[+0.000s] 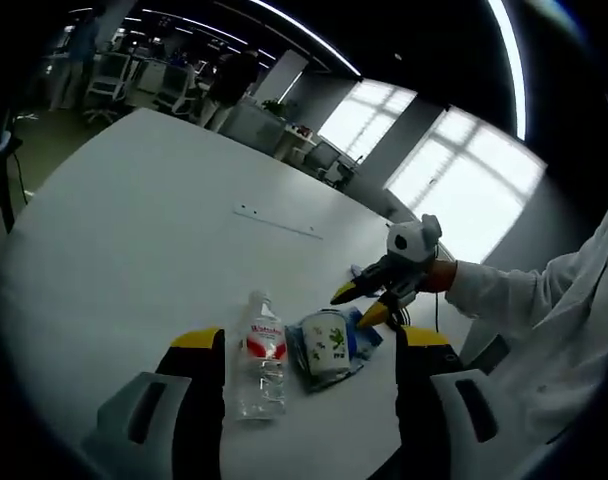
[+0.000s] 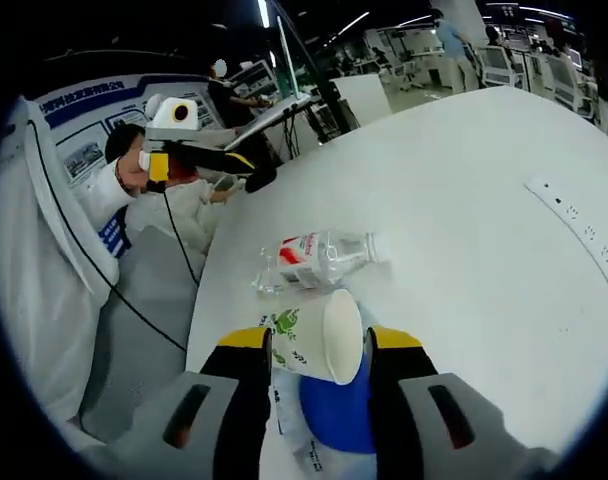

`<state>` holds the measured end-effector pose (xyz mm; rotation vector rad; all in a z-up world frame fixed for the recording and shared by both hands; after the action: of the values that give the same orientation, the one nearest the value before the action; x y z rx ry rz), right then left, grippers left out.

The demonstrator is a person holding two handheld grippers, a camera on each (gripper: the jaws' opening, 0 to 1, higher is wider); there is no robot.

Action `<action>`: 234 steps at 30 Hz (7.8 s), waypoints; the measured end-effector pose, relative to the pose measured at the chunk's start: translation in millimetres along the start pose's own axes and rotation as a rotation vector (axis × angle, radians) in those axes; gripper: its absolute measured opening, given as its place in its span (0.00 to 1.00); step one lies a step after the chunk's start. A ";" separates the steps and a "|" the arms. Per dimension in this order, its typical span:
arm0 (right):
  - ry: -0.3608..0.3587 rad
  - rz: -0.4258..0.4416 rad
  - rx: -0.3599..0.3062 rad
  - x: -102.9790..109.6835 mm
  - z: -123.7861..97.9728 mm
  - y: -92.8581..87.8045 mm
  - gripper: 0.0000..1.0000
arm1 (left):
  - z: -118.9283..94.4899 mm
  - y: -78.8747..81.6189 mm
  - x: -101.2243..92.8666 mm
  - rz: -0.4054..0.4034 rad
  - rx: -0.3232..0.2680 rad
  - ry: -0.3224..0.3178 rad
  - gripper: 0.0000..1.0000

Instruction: Arrange the tabletop items into an orderly group along one side of the table until the central work area is clear of visible clutter.

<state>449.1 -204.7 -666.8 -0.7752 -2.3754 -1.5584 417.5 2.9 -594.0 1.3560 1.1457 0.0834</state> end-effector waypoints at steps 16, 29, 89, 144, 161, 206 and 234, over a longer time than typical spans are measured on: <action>0.125 0.041 0.059 15.0 9.3 -6.3 0.09 | 0.6 -4.5 6.1 -0.024 -0.005 0.015 0.70; 0.213 0.035 0.095 55.3 7.2 -6.0 0.00 | 2.2 -3.2 -3.2 -0.023 -0.015 -0.009 0.69; -0.255 -0.496 0.497 -73.7 6.2 56.9 0.00 | -4.5 -13.0 -9.3 -0.056 -0.032 -0.029 0.67; -0.255 -0.478 0.505 -82.8 6.3 42.0 0.00 | -5.3 -20.4 -8.8 -0.065 -0.020 -0.026 0.67; -0.269 -0.477 0.470 -79.2 3.0 45.6 0.12 | -5.4 -19.7 -10.2 -0.060 -0.016 -0.029 0.68; -0.419 -0.346 0.038 -39.1 -39.8 81.8 0.32 | -3.9 -4.1 -16.7 -0.005 -0.023 -0.021 0.75; -0.422 0.068 -0.406 18.0 -32.5 67.8 0.36 | -5.5 -0.6 -29.4 0.026 -0.001 -0.046 0.76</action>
<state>465.6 -207.3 -591.3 -1.3738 -2.2775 -2.0484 398.8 -12.1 -576.1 1.3659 1.0896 0.0711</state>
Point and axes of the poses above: the point that each gripper's makers call its tool centre point, and the gripper's own axes: z roughly forward along the fingers, x roughly to its left, y roughly out of its top, the point moved 4 cm from there along -z, roughly backward along the fingers, and after that the axes turned 15 degrees about -x, right-handed, at the moved point
